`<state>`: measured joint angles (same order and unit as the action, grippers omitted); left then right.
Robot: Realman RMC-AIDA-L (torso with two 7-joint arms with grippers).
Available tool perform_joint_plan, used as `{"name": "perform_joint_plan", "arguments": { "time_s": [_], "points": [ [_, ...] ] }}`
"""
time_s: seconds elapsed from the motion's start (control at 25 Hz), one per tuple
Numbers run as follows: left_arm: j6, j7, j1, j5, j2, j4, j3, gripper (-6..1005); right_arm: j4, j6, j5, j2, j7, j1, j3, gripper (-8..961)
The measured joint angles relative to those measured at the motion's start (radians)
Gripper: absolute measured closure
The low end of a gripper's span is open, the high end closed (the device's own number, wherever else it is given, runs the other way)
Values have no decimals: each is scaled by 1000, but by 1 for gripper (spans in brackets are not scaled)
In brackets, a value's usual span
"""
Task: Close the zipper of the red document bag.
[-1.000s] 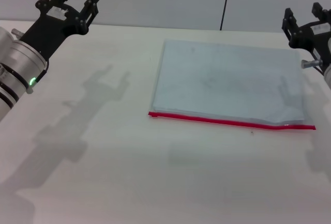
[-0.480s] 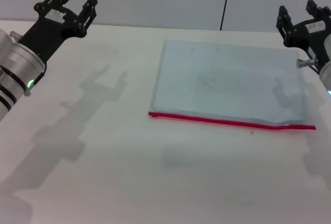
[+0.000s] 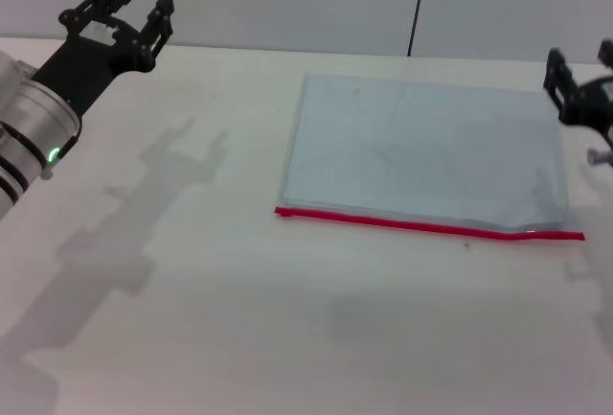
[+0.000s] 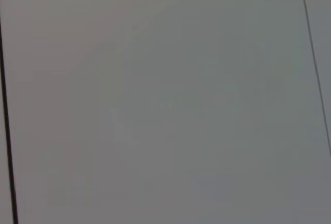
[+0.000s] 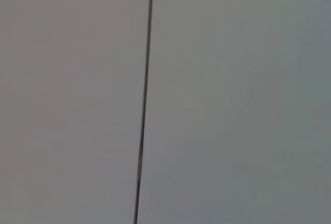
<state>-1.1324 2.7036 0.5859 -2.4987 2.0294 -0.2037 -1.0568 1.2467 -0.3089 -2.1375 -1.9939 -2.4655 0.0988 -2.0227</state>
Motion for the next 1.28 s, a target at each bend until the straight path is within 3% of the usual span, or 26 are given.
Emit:
{"name": "perform_joint_plan", "arguments": {
  "time_s": [0.28,0.64,1.0,1.28],
  "points": [
    [5,2,-13,0,-2,-13,2,486,173,385,-1,-23,278,-100,151,365],
    [7,-1,-25,0,-5,-25,0,485,227,742,-1,-27,400,-109,270,364],
    [32,7,-24,0,-6,-25,1,485,223,859,-149,-28,452,-108,295,363],
    [50,8,-25,0,-6,-25,5,490,215,874,-230,-30,453,-106,291,362]
  ]
}}
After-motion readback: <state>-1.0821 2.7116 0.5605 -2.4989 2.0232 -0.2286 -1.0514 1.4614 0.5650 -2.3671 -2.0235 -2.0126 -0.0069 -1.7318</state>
